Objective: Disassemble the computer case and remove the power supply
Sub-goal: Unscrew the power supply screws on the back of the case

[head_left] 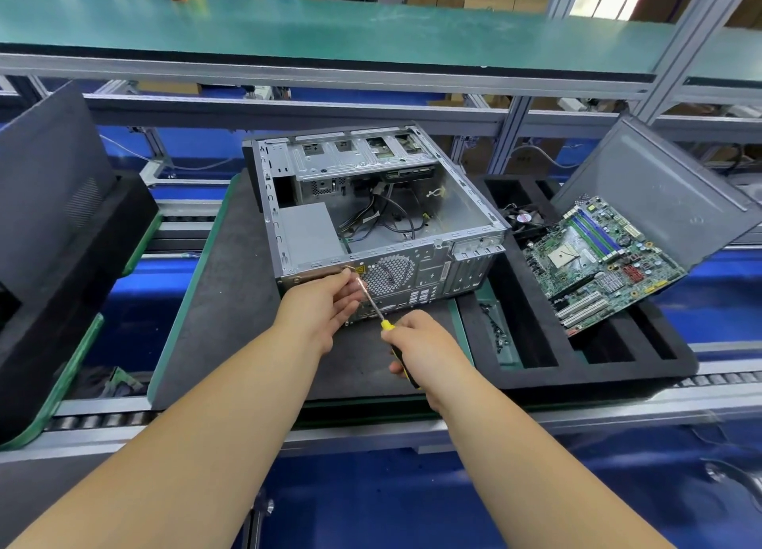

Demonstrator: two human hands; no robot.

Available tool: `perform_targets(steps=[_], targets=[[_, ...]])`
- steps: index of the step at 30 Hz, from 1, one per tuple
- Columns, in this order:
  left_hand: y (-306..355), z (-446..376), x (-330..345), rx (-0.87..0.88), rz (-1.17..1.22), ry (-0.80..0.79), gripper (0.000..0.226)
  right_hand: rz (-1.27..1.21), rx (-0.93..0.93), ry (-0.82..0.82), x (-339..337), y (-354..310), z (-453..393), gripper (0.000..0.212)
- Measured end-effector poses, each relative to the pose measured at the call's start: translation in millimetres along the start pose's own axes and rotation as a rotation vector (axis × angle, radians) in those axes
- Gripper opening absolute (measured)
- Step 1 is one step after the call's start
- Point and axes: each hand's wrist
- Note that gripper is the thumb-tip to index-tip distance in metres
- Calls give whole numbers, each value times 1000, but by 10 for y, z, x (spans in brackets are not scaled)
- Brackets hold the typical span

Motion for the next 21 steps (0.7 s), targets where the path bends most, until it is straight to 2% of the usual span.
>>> perform_targets(steps=[5, 8, 12, 18, 21], targets=[[-69, 91, 148, 1, -202, -121, 18, -119, -111, 103, -241, 24, -46, 18], [-141, 182, 322, -6, -361, -235, 22, -210, -180, 174, -406, 38, -94, 5], [-255, 231, 553, -19, -520, -334, 22, -267, -195, 144, -632, 81, -119, 10], [-473, 152, 833, -56, -520, -358, 25, -237, -212, 185, -906, 297, -177, 9], [-593, 94, 970, -81, -501, -321, 27, -204, -180, 219, -1064, 422, -259, 5]])
Point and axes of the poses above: each hand's wrist, its own z-axis away from the middle knuckle, its own x-axis out of the palm, y = z × x, and after that the axes turned 10 degrees about -x, right-handed
